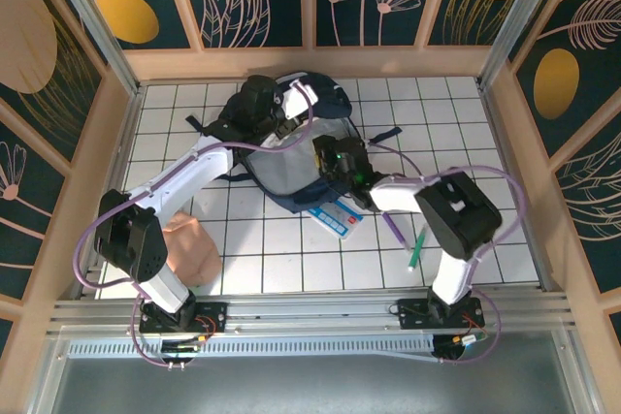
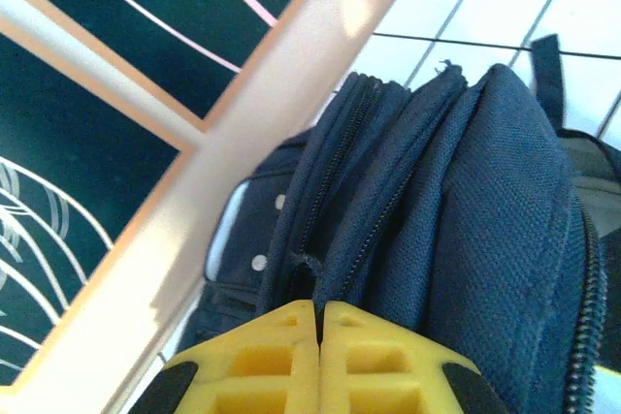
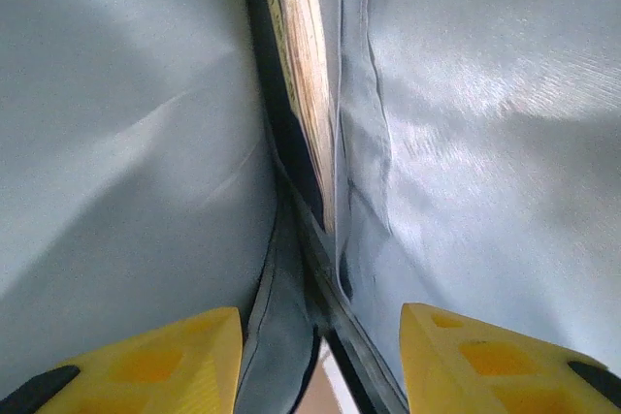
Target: Pack books, pencil case, and school supplies into a backpack
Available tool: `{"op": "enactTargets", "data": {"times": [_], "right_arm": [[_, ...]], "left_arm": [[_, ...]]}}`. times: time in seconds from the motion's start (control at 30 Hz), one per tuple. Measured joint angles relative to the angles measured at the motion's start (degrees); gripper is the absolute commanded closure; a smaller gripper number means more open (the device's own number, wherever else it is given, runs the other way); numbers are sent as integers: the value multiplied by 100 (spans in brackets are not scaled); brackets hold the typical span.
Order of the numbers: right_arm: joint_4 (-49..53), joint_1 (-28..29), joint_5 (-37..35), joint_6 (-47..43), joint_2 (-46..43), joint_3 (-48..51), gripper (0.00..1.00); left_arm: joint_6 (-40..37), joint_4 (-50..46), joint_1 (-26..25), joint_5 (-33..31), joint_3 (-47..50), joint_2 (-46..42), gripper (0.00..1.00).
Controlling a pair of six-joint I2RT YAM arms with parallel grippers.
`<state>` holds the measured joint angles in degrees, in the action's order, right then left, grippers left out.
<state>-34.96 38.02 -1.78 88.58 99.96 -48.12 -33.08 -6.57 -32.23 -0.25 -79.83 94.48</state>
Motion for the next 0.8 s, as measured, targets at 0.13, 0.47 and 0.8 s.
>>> {"op": "enactTargets", "data": {"times": [0.13, 0.47, 0.8], "right_arm": [[931, -216, 74, -1165, -1412, 417, 53], [3075, -966, 1073, -4981, -2914, 221, 52], [4739, -1154, 2238, -7333, -2090, -496, 51]], "left_arm": [[-26, 33, 0, 297, 511, -192, 100], [219, 31, 11, 1545, 1325, -411, 100], [1338, 46, 81, 2579, 1731, -420, 85]]}}
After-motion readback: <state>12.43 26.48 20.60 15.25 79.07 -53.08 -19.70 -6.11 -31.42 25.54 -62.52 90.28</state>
